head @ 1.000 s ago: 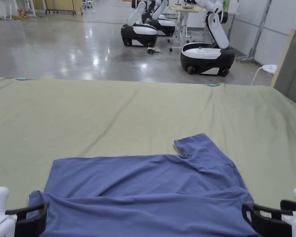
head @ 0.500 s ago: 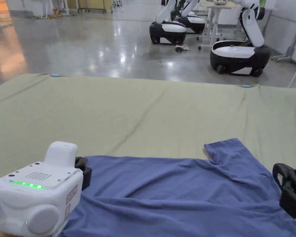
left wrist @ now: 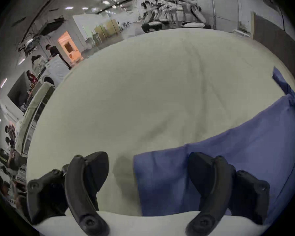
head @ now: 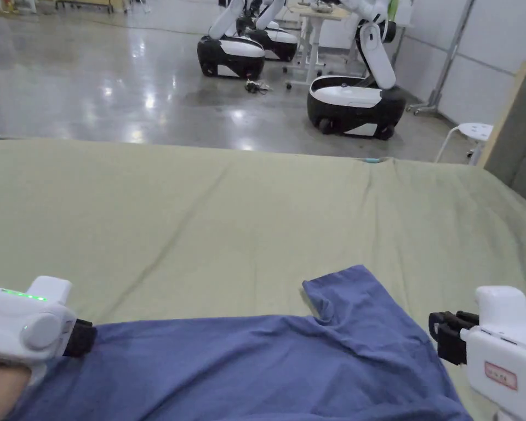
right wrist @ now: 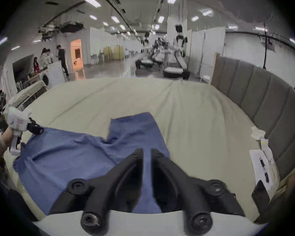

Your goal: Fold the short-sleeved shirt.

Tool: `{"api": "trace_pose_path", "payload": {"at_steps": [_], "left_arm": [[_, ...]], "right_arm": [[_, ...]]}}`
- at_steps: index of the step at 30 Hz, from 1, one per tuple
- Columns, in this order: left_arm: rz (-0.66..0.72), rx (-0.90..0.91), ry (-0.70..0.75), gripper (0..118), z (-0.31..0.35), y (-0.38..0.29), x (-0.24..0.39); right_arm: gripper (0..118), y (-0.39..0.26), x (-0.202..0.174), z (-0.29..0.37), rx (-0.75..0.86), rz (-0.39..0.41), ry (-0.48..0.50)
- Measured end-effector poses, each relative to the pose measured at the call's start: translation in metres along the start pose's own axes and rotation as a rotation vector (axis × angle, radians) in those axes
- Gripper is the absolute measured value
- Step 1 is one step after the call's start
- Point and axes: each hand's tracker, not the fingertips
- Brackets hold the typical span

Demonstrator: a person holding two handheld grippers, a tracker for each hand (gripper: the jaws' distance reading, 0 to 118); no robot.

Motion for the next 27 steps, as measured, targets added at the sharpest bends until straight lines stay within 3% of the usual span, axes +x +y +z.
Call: {"api": "trace_pose_path", "payload": {"at_steps": [1,2,3,4,6,9,10,11,12,13,14,16,17,20,23,27], "left_arm": [[0.016,0.026,-0.010,71,0.006,0.000,-0.002],[0.026,0.030,-0.033,42,0.011,0.001,-0.003],[0.033,0.035,-0.099,11,0.026,-0.002,0.001],[0.031,0.051,-0.141,6,0.035,-0.004,0.005],[-0.035,0.095,-0.080,6,0.052,-0.006,0.018],[-0.025,0.133,-0.125,6,0.078,-0.009,0.022],[-0.017,0.143,-0.128,6,0.085,-0.010,0.024],[-0.020,0.140,-0.126,6,0.073,-0.006,0.014],[-0.020,0.142,-0.130,6,0.076,-0.006,0.014],[-0.021,0.150,-0.127,6,0.080,-0.006,0.015],[-0.024,0.155,-0.125,6,0.083,-0.006,0.014],[-0.016,0.178,-0.113,6,0.094,-0.005,0.012],[0.006,0.196,-0.109,6,0.102,-0.006,0.007],[0.065,0.232,-0.122,6,0.131,-0.015,-0.007],[0.088,0.314,-0.131,6,0.175,-0.040,-0.017],[0.101,0.397,-0.150,6,0.235,-0.094,-0.025]], "right_arm": [[59,0.010,0.006,-0.019,-0.046,-0.011,0.007],[82,0.018,0.012,-0.038,-0.093,-0.027,0.021],[95,0.026,0.017,-0.062,-0.158,-0.041,0.022],[96,0.031,0.022,-0.084,-0.219,-0.048,0.017],[96,0.032,0.028,-0.121,-0.329,-0.063,-0.021],[96,0.022,0.029,-0.155,-0.434,-0.045,-0.082],[93,0.020,0.029,-0.161,-0.488,-0.058,-0.068],[77,0.019,0.029,-0.160,-0.496,-0.068,-0.040],[57,0.022,0.027,-0.153,-0.457,-0.067,-0.036],[27,0.025,0.021,-0.140,-0.394,-0.045,-0.068],[5,0.028,0.019,-0.133,-0.367,-0.022,-0.059],[5,0.035,0.017,-0.115,-0.323,0.021,-0.058],[5,0.039,0.015,-0.100,-0.296,0.015,-0.006],[5,0.047,0.017,-0.049,-0.188,0.004,0.022],[5,0.038,0.014,0.010,-0.086,0.060,0.046],[5,0.002,0.010,0.090,0.022,0.026,0.106]]}}
